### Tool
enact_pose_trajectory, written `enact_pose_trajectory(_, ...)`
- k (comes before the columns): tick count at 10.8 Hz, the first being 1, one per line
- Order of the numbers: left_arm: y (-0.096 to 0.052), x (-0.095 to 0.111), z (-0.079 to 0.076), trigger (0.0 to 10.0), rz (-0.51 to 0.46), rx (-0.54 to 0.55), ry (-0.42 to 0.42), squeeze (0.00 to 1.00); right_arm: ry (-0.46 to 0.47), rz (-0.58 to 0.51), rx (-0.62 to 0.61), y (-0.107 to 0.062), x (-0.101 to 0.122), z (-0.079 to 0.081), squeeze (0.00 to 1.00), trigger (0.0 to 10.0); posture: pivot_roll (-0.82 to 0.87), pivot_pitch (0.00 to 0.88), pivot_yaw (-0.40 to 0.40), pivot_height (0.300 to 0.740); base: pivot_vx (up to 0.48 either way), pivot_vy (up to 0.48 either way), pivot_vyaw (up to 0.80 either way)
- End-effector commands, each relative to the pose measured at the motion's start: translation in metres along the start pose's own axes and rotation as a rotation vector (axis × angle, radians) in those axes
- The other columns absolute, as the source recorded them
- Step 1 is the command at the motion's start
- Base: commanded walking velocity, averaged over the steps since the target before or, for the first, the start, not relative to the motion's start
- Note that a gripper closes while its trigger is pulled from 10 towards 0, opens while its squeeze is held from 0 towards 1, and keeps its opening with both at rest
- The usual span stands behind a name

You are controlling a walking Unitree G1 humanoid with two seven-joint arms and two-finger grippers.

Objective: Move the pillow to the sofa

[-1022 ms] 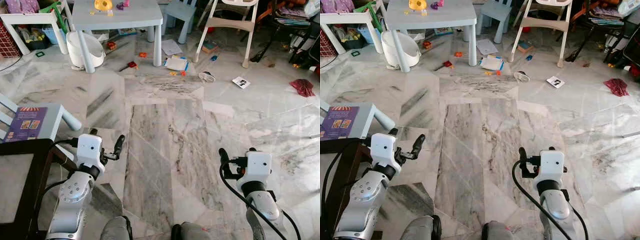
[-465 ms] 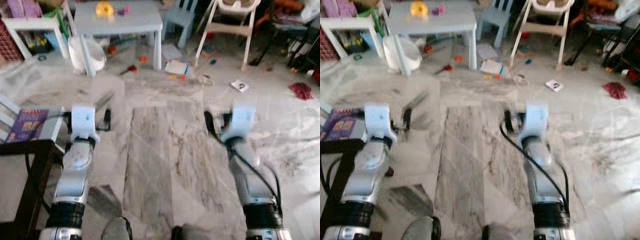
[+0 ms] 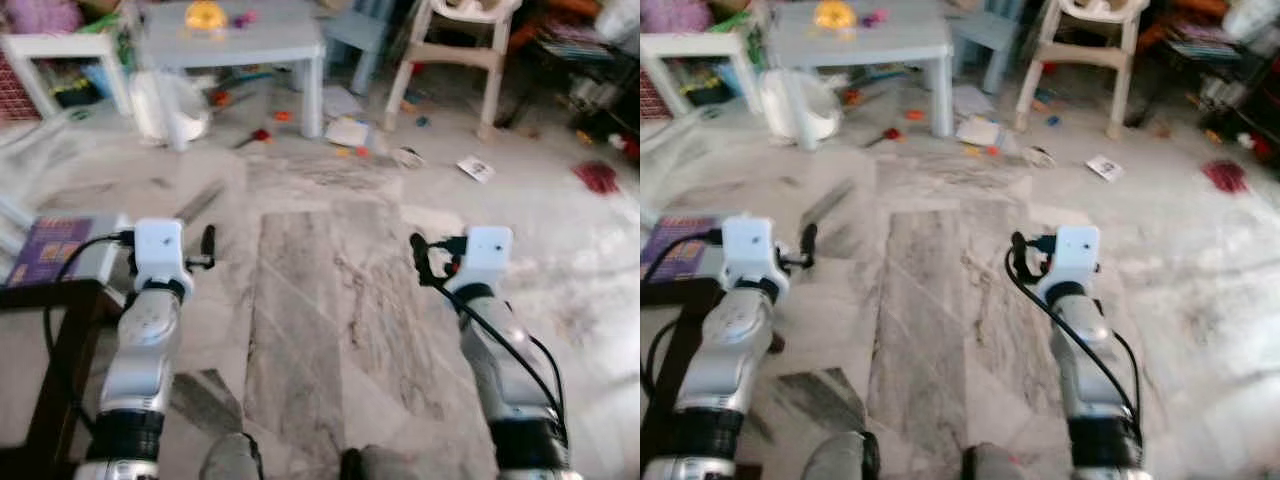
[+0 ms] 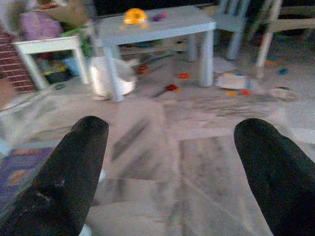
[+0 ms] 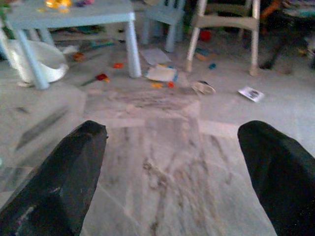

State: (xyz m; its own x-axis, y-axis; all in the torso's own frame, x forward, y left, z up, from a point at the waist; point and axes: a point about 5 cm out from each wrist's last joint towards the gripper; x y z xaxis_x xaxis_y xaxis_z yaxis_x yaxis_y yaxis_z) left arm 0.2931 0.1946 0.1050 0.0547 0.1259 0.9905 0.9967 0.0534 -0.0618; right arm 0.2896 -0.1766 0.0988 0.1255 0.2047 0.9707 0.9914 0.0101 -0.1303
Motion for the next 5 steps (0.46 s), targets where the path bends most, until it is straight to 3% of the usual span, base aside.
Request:
enact_pose_trajectory(1,-0.004,0.002,-0.005,10.0,-0.006,-0.037,0.001,0.0,0.005,0.012,-0.005,-0.004,-0.002,-0.002,0.0,10.0,0.0,0.142,-0.059,0.74,0.281,0.0,-0.8)
enact_pose_trajectory(5,-0.025,0.005,-0.001,10.0,0.007,-0.086,0.004,0.0,0.029,0.046,-0.004,-0.012,-0.01,-0.001,0.0,10.0,0.03,0.192,-0.075,0.74,0.283,0.0,-0.8)
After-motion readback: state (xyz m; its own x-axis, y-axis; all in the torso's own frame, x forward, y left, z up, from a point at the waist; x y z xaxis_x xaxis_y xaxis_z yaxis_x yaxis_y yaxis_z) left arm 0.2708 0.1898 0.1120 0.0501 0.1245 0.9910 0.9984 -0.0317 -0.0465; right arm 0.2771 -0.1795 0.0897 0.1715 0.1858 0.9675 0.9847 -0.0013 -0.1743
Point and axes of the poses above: a point about 5 cm out from each wrist's last joint towards the gripper, its own y axis pointing out of the wrist towards the gripper, its own x axis along the axis of the wrist's last joint, z = x × y, and after that the axes turned 14 degrees about -y, right-handed
